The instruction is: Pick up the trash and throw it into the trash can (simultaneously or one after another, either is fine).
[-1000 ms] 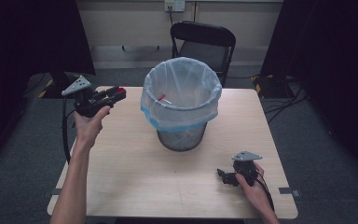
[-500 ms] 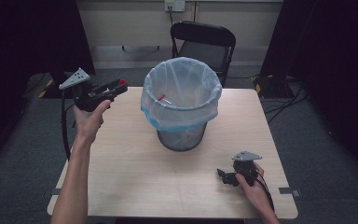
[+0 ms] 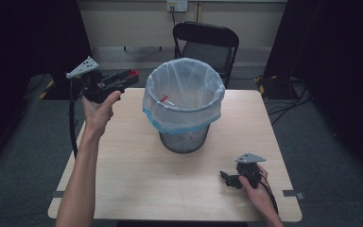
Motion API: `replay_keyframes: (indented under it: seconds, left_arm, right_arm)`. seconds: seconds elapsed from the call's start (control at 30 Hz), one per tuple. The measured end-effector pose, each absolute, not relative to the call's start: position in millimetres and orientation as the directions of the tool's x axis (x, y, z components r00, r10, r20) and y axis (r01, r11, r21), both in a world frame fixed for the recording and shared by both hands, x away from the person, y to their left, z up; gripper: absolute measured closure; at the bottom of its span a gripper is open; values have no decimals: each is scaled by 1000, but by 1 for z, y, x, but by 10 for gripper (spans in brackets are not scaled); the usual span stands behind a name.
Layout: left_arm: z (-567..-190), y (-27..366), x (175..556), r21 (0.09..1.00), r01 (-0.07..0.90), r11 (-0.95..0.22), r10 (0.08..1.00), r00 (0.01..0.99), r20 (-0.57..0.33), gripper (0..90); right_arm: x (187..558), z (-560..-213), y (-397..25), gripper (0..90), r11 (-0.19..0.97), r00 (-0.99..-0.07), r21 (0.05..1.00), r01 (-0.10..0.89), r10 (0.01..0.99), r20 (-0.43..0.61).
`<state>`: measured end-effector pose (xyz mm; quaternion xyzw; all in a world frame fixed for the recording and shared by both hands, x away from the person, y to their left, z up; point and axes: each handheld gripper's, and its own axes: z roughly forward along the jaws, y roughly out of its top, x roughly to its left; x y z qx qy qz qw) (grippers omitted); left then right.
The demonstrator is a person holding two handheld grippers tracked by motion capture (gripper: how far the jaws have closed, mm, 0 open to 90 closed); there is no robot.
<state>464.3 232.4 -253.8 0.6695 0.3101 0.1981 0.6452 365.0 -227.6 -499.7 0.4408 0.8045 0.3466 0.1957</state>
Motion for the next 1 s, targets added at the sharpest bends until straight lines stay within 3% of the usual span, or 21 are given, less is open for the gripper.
replay_keyframes:
  seconds: [1.0]
  left_arm:
    - [-243, 156, 483, 982, 167, -86, 567, 819, -90, 595]
  right_arm:
    - [365, -500, -228, 115, 370, -535, 731, 573, 845, -8]
